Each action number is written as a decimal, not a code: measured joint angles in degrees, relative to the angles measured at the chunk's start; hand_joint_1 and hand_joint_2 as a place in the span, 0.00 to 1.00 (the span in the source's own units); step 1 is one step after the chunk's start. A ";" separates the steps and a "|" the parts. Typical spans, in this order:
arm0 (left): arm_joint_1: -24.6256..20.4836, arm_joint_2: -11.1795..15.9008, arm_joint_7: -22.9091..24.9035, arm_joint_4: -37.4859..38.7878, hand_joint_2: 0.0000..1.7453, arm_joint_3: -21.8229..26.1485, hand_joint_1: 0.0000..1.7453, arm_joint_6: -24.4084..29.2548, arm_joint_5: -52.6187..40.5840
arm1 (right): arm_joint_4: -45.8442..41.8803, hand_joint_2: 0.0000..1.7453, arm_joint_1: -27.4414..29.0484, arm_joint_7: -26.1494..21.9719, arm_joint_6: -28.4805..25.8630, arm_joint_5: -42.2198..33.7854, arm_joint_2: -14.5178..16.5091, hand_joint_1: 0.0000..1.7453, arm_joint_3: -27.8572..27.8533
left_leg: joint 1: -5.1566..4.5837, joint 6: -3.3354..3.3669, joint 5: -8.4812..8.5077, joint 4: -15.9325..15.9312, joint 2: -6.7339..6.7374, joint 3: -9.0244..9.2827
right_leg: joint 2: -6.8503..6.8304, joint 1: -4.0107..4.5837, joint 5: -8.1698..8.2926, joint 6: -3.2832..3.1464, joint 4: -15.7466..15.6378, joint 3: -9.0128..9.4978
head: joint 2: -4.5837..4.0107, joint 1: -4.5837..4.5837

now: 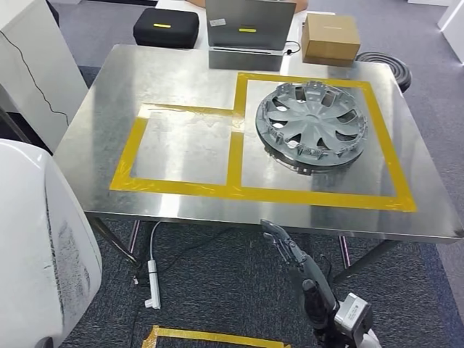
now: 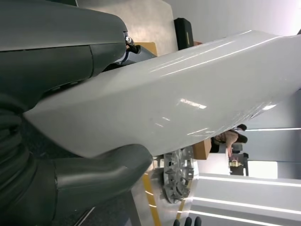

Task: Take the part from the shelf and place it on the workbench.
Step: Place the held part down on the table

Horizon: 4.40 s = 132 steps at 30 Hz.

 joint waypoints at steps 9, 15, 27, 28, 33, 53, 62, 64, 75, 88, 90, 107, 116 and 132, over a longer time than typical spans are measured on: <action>0.05 0.16 0.31 0.00 1.00 -0.14 1.00 0.70 -0.36 | 0.07 0.00 -0.03 0.08 0.39 0.09 0.00 0.00 0.02 | -0.12 0.07 0.12 -0.02 0.04 0.44 | -0.08 -0.26 -0.15 2.71 -0.63 0.31 | 0.00 -0.04; -0.03 0.70 0.61 0.00 1.00 -0.26 1.00 1.37 0.29 | 0.07 0.00 -0.07 0.78 0.42 0.04 0.00 0.00 0.03 | 0.03 -0.13 0.24 -0.26 0.04 0.81 | -0.09 -0.10 -0.18 2.70 -0.52 0.51 | 0.00 -0.05; -0.41 -8.62 14.85 3.15 1.00 32.38 1.00 -31.75 1.87 | 0.01 0.00 -0.54 2.46 1.53 -0.08 0.01 0.00 0.10 | 0.09 -0.48 0.43 -0.67 0.01 1.03 | -0.07 -0.01 -0.24 2.58 -0.43 0.55 | 0.00 -0.05; -0.85 -10.40 15.49 3.37 1.00 35.26 1.00 -33.27 1.30 | 0.00 0.00 -0.54 2.54 1.55 -0.08 0.02 0.00 0.10 | 0.09 -0.48 0.43 -0.67 0.02 1.05 | -0.04 -0.01 -0.24 2.58 -0.43 0.55 | 0.00 -0.05; -5.55 -15.84 21.65 7.05 1.00 49.08 1.00 -40.63 0.70 | 0.11 0.00 -0.41 1.81 1.44 -0.23 0.00 0.00 0.11 | 0.11 -0.53 0.46 -0.70 -0.05 1.07 | -0.22 0.03 -0.26 2.54 -0.43 0.56 | 0.00 -0.04; -25.74 -8.77 22.87 28.17 1.00 73.21 1.00 -30.87 -15.42 | 0.94 0.00 -0.19 1.58 1.44 -1.49 -0.08 0.00 0.75 | 0.25 -0.83 0.63 -0.95 -0.05 1.20 | -0.15 0.11 -0.23 2.38 -0.41 0.47 | 0.00 -0.03; -34.19 1.79 24.72 41.03 1.00 61.49 1.00 -23.55 -20.98 | 1.18 0.00 -0.07 1.75 1.93 -1.63 -0.20 0.00 1.05 | 0.40 -1.01 0.77 -0.97 -0.09 1.21 | -0.23 0.19 -0.15 2.24 -0.39 0.46 | 0.00 -0.03; -37.59 3.09 25.49 43.15 1.00 57.03 1.00 -22.89 -22.71 | 1.18 0.00 -0.03 1.74 1.93 -1.63 -0.24 0.00 1.10 | 0.39 -1.02 0.79 -0.97 -0.11 1.20 | -0.25 0.19 -0.14 2.23 -0.39 0.47 | 0.00 -0.04; -55.54 3.01 28.06 50.58 1.00 32.85 1.00 -22.64 -33.05 | 1.18 0.00 1.46 0.93 2.06 -2.09 -0.76 0.00 1.08 | 0.30 -1.03 0.82 -0.93 0.10 1.18 | 0.08 0.15 0.10 2.19 -0.40 0.31 | 0.00 -0.04; -67.41 -8.79 31.94 54.50 1.00 9.63 1.00 -27.87 -45.47 | 1.29 0.00 0.61 2.17 5.32 -1.85 -0.83 0.00 0.89 | 0.25 -1.03 0.83 -0.91 0.05 1.19 | 0.07 0.13 0.14 2.20 -0.40 0.38 | 0.00 -0.04; -68.26 -10.01 31.96 55.70 1.00 8.02 1.00 -27.91 -46.06 | 1.43 0.00 0.51 2.18 5.65 -1.64 -0.83 0.00 0.89 | 0.25 -1.03 0.83 -0.91 0.06 1.19 | 0.08 0.14 0.15 2.20 -0.40 0.37 | 0.00 -0.04; -69.38 -11.61 32.91 63.87 1.00 3.59 1.00 -28.91 -52.90 | 1.55 0.00 -0.11 4.01 7.13 -1.60 -0.83 0.00 0.65 | 0.27 -1.04 0.83 -1.04 0.09 1.18 | 0.08 0.17 0.12 2.19 -0.38 0.42 | 0.00 -0.04; -69.17 -11.08 32.26 66.06 1.00 3.63 1.00 -28.73 -54.30 | 1.55 0.00 -0.13 4.10 7.31 -1.54 -0.83 0.00 0.48 | 0.26 -1.04 0.83 -1.03 0.09 1.19 | 0.04 0.17 0.12 2.19 -0.38 0.35 | 0.00 -0.05; -68.07 -14.10 26.90 68.43 1.00 2.85 1.00 -26.95 -59.43 | 1.55 0.00 -0.10 4.16 7.04 -0.94 -0.83 0.00 0.45 | 0.26 -1.06 0.85 -1.01 0.09 1.19 | 0.05 0.15 0.13 2.19 -0.38 0.31 | 0.00 -0.04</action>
